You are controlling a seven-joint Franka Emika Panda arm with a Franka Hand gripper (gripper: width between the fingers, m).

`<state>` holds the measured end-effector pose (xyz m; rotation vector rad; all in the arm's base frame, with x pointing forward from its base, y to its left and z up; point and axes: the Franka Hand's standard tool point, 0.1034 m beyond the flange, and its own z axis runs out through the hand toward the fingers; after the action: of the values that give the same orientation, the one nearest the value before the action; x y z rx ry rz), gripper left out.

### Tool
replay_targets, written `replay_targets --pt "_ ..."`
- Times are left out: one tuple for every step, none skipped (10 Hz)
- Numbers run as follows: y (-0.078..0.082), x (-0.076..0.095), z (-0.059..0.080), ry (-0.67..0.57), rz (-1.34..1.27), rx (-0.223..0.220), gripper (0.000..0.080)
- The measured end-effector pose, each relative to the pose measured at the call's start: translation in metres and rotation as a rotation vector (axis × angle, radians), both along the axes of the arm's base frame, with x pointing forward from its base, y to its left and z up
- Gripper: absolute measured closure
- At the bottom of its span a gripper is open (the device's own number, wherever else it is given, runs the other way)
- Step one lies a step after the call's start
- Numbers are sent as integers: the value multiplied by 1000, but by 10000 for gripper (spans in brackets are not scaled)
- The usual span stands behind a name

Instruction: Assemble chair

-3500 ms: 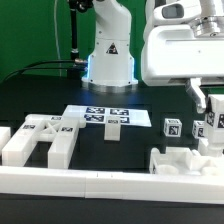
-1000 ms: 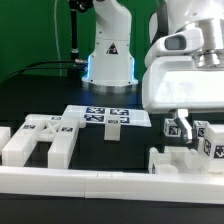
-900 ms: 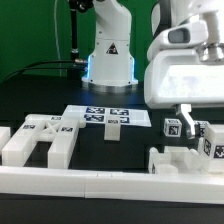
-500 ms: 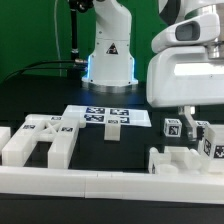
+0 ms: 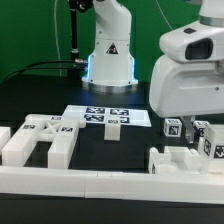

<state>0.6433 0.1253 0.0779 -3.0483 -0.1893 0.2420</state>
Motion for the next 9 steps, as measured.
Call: replay_targets --pt "1 9 1 -29 0 4 150" --pt "0 7 0 -29 -1 3 279" --pt "0 7 0 -26 -32 -1 414" --pt "-1 7 0 -26 -33 -2 414" --pt "-1 7 0 -21 -104 -12 505" --pt "-1 7 0 -14 -198 -27 505" --pt "-1 7 -1 -11 -261 -36 505" --pt "-5 10 -2 -42 -342 -40 505" --pt "-8 10 -3 -47 -521 -45 505"
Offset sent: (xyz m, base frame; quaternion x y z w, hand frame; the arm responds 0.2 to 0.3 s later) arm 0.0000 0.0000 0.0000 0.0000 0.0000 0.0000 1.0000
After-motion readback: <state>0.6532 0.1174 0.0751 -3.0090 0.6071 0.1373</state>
